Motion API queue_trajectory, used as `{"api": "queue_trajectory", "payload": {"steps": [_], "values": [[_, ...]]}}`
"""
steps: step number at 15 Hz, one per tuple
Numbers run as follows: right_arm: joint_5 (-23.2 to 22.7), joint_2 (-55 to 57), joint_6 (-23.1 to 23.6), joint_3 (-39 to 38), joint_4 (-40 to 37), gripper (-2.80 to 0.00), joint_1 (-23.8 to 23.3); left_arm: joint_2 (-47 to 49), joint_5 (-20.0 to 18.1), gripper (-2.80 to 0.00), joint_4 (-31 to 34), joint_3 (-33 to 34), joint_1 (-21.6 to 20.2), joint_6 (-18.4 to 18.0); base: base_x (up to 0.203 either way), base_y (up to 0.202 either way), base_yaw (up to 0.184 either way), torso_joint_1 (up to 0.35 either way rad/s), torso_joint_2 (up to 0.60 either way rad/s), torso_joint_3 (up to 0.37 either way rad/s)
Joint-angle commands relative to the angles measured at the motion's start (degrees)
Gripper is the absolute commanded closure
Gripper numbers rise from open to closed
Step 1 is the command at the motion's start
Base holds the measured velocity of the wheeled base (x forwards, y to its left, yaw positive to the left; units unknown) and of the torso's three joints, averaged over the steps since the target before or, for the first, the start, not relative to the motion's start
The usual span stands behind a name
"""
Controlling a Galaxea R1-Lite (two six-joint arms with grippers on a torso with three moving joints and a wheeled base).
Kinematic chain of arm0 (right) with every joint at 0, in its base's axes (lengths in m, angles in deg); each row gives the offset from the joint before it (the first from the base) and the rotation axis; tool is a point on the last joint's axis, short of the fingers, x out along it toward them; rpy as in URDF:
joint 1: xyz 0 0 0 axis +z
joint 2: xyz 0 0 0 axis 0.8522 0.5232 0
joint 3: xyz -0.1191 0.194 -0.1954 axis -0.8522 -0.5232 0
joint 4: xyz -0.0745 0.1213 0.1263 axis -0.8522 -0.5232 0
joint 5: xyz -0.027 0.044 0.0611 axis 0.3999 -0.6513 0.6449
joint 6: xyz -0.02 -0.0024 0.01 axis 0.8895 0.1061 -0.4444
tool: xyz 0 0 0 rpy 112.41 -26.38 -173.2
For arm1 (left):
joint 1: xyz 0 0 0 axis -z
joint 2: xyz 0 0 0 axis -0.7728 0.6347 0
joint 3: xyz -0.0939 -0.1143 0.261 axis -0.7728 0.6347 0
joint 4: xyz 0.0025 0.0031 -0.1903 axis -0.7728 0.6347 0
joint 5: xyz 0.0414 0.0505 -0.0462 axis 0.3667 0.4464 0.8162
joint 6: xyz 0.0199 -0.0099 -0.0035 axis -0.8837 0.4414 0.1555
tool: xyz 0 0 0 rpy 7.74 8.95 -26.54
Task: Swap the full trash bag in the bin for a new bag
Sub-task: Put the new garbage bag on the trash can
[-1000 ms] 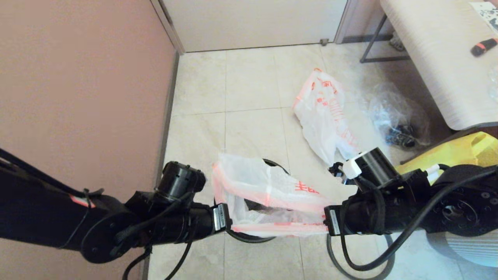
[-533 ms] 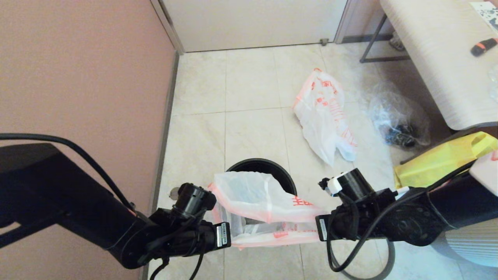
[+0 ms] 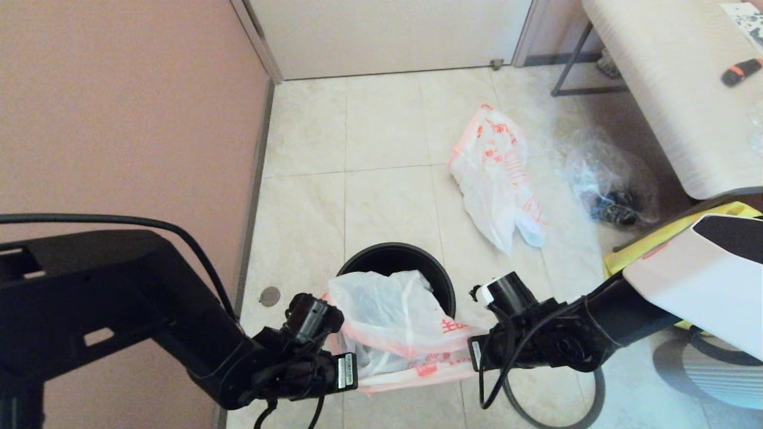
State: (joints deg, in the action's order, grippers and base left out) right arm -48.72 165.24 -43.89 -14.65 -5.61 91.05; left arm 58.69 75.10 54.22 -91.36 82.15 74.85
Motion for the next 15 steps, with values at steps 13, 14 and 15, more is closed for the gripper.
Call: {"api": "queue_trajectory", "payload": {"steps": [13,14,15], "values": [[12.6,4.4,4.4,11.3,4.6,0.00,-0.6,5.7,9.2,0.00,-10.7,-5.2,-2.5,2.1,0.000,0.000,0.000,0.000,0.00,0.000],[12.8,4.4,4.4,11.3,4.8,0.00,-0.8,5.7,9.2,0.00,-10.8,-5.2,-2.5,2.1,0.000,0.000,0.000,0.000,0.00,0.000],[13.4,4.5,4.4,11.3,4.9,0.00,-0.9,5.6,9.2,0.00,-10.9,-5.2,-2.6,2.2,0.000,0.000,0.000,0.000,0.00,0.000]]}}
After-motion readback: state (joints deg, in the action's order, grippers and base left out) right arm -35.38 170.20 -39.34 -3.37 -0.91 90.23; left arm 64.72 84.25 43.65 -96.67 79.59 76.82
